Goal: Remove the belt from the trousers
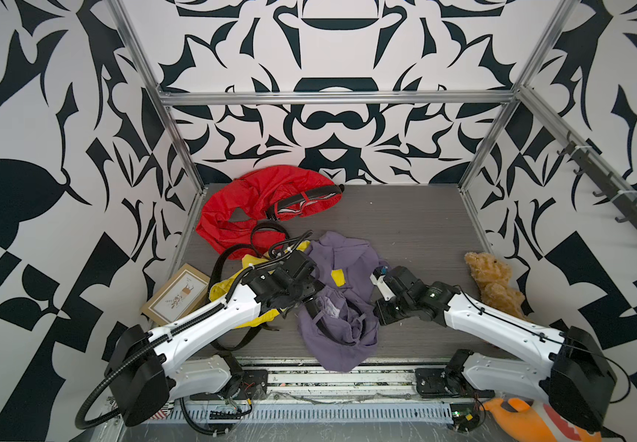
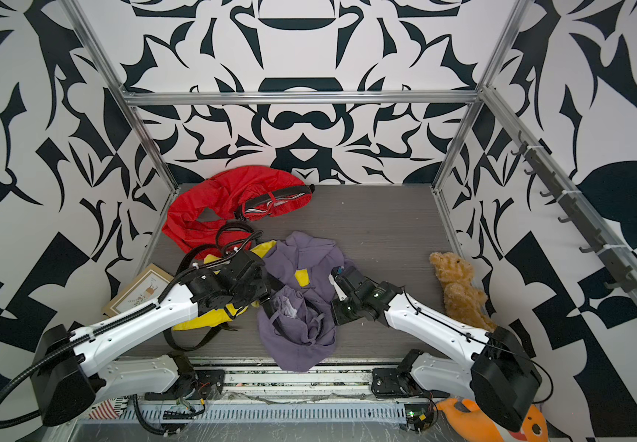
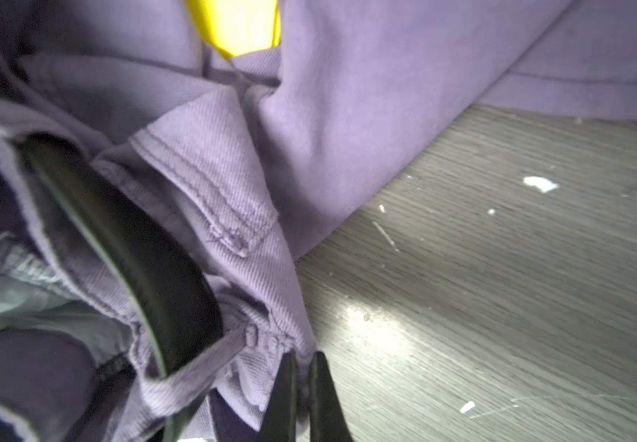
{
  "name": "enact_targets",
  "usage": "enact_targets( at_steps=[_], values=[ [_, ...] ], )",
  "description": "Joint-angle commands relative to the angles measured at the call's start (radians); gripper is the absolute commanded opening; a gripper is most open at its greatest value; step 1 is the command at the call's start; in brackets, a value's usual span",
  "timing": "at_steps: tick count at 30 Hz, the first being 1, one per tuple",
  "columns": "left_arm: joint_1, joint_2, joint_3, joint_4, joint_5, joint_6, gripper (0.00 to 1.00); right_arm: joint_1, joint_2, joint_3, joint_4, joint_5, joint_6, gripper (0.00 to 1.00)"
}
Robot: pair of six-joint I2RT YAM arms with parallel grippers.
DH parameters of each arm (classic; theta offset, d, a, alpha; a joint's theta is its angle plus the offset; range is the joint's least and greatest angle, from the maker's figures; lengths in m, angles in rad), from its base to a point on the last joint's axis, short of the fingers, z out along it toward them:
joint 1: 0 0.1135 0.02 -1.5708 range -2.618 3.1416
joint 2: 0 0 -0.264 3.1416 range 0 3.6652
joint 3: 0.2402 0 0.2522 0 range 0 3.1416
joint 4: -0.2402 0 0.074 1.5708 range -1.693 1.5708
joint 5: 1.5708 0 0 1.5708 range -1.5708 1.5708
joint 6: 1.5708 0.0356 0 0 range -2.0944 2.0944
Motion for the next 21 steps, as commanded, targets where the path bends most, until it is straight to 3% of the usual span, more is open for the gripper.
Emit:
enact_targets(
  at_steps=[1, 5, 12, 17, 21],
  values=[
    [0.010, -0.085, 0.105, -0.147, -0.163, 0.113, 0.00, -0.082, -0.055, 0.046, -0.085, 0.076, -0.067, 0.00],
    [0.122, -0.171, 0.240, -0.283, -0.254, 0.276, 0.00, -0.233, -0.117, 0.096, -0.125, 0.074, -0.130, 0.00],
    [0.420, -0.239, 0.357, -0.293, -0.195, 0.511, 0.00, -0.403, -0.167, 0.161, -0.181, 0.132, -0.173, 0.00],
    [0.588, -0.232, 0.422, -0.248, -0.094, 0.583, 0.00, -0.597, -0.226, 0.205, -0.195, 0.085, -0.220, 0.00],
    [0.611, -0.255, 0.378, -0.164, 0.094, 0.564, 0.00, -0.635, -0.191, 0.220, -0.212, -0.120, -0.229, 0.00]
  ],
)
